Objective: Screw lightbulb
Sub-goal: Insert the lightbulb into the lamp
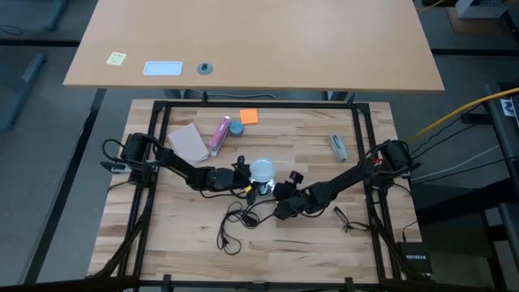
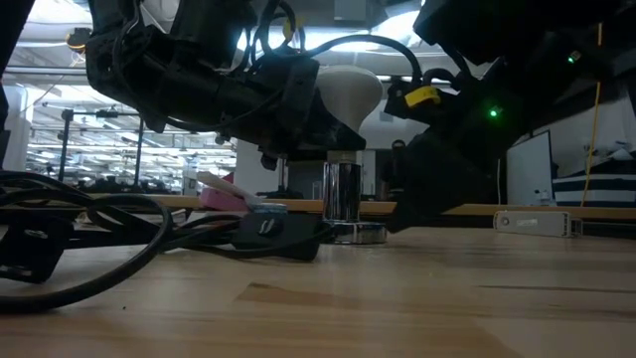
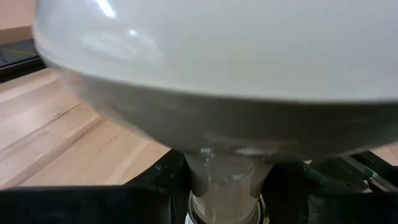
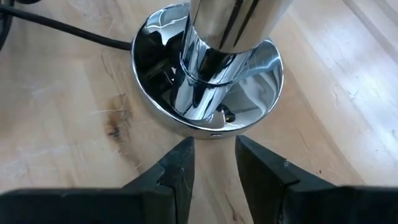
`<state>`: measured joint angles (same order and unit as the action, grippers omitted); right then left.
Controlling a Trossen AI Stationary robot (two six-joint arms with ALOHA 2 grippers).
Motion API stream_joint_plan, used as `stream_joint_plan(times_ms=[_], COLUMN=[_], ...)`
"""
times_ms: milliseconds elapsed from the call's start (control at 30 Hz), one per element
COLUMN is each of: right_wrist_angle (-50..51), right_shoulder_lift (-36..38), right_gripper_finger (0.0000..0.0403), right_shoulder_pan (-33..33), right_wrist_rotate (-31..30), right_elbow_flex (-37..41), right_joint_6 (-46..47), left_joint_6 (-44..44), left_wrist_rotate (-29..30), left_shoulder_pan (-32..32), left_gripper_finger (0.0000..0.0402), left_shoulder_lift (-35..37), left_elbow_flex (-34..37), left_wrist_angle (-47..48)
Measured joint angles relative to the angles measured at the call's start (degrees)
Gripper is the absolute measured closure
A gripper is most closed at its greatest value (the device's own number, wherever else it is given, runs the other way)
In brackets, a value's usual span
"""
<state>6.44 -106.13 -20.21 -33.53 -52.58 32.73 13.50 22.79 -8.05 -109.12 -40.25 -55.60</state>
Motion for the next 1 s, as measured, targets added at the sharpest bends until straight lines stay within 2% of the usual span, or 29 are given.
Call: stream_joint_plan(times_ms=[300,867,1000], right_wrist_angle=[-0.60,-0.38,-0.83], right_shoulder_lift=[-1.78,-2.76,-2.80], right_gripper_finger=[0.0282,0.0282,0.0282], right_shoulder_pan=[0.50,5.09,6.98], right_wrist_rotate=[-2.09,-5.05,-5.49], right_elbow_flex=[0.00,0.03,0.07], right_joint_6=[-0.07,-0.33,-2.92], left_joint_6=[0.02,-0.15,-0.15], left_wrist_rotate=[-0.02,0.51,0.00], left_shoulder_pan=[0.00,0.11,0.02], left_gripper_finger=[0.0260,0.0260,0.0260], left_shoulder_lift=[0.00,0.00,0.00], left_elbow_flex=[0.00,0.02,0.02], left_wrist_angle=[-0.02,0.13,0.12])
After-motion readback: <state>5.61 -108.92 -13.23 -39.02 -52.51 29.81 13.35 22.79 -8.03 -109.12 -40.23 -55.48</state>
